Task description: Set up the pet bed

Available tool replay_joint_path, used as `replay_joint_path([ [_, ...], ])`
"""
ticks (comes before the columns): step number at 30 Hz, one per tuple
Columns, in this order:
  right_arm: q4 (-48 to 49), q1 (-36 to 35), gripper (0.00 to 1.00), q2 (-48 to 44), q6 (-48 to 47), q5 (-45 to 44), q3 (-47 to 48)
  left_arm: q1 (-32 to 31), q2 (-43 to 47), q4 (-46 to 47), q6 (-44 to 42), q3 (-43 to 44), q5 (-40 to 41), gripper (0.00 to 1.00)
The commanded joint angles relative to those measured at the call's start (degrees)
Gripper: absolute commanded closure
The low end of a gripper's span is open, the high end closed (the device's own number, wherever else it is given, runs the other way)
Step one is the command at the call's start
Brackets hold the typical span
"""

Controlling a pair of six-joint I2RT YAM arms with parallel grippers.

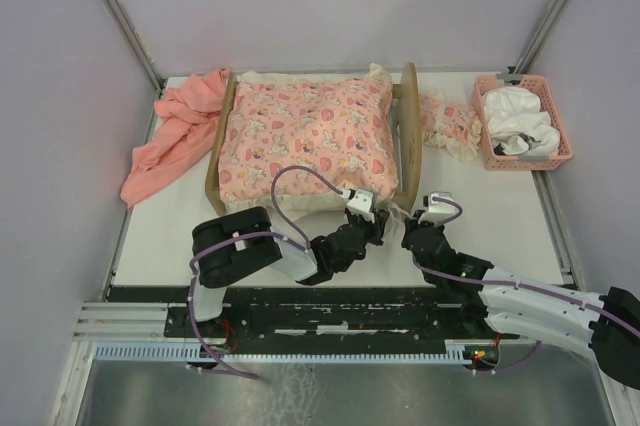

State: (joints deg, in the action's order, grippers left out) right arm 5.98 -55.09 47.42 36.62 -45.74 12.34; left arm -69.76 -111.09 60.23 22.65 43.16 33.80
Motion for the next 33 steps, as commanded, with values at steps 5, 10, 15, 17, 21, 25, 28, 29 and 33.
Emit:
replay_joint_path([
  [5,1.1,-0.15,0.98,-0.27,0.07,-2.08,0.88,0.32,-0.79,3.98,0.06,2.85,0.0,0.71],
  [10,1.35,-0.17,0.98,0.03,0.29,-1.73,0.84,0.46,-1.77,2.27,0.15,4.17,1.74,0.69],
  [15,1.73,-0.15,0.98,0.3,-0.31,-1.29,0.92,0.68,-2.78,2.15,0.46,4.69,1.97,0.69],
  [17,1.56,-0.17,0.98,0.31,-0.53,-1.46,1.01,0.76,-2.9,1.86,0.39,4.94,2.13,0.69],
  [21,1.83,-0.12,0.98,0.45,-1.61,-1.64,0.95,0.98,-2.86,1.95,-0.37,5.39,1.82,0.81],
  [25,3.3,-0.13,0.98,1.23,-4.49,-1.7,1.0,0.93,-2.14,2.11,-1.16,5.14,0.4,0.97],
  [28,5.94,-0.11,0.98,1.27,-8.11,-0.62,0.54,1.02,-0.96,2.77,-1.13,3.47,-0.57,0.97],
  [29,6.6,-0.08,0.98,1.27,-9.16,-0.32,0.52,0.96,-0.58,3.08,-0.78,2.89,-1.98,0.97],
  [33,11.13,-0.06,0.98,1.48,-17.41,0.11,-0.3,0.85,0.92,4.18,-0.24,1.21,-4.23,0.97],
])
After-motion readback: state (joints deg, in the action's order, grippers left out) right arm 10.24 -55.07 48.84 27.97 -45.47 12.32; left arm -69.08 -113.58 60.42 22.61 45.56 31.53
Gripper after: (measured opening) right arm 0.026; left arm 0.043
